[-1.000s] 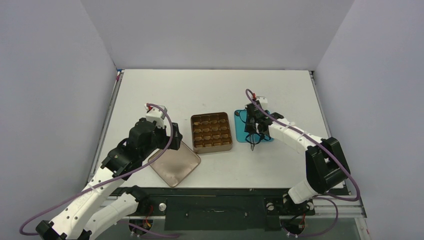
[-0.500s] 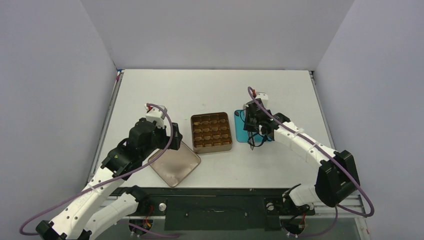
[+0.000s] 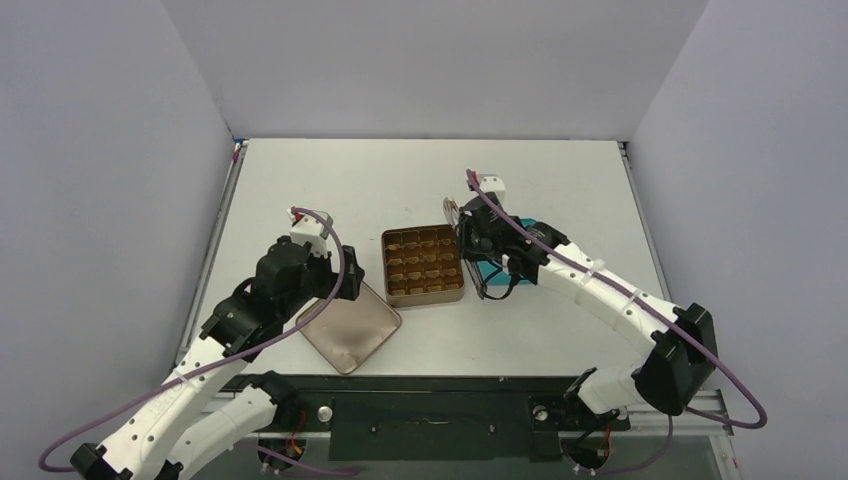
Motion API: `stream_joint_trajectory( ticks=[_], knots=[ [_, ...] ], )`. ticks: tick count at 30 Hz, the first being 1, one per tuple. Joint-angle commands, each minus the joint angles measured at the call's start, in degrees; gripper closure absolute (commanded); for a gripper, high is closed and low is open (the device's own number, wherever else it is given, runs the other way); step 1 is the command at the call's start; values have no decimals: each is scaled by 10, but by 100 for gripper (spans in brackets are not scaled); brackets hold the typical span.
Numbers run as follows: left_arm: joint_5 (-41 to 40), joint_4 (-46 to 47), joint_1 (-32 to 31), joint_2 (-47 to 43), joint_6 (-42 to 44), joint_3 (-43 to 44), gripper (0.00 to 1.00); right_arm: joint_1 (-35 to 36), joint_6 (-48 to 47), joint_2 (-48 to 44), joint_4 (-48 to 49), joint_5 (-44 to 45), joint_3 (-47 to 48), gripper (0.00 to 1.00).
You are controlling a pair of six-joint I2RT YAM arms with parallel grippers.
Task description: Pack the cookies
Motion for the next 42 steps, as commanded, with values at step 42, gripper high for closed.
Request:
stream_joint_trajectory(
  ticks=[42],
  knots=[
    [-3, 6, 3, 0, 4, 5, 3, 77, 23, 170, 50, -10, 83, 81]
  ],
)
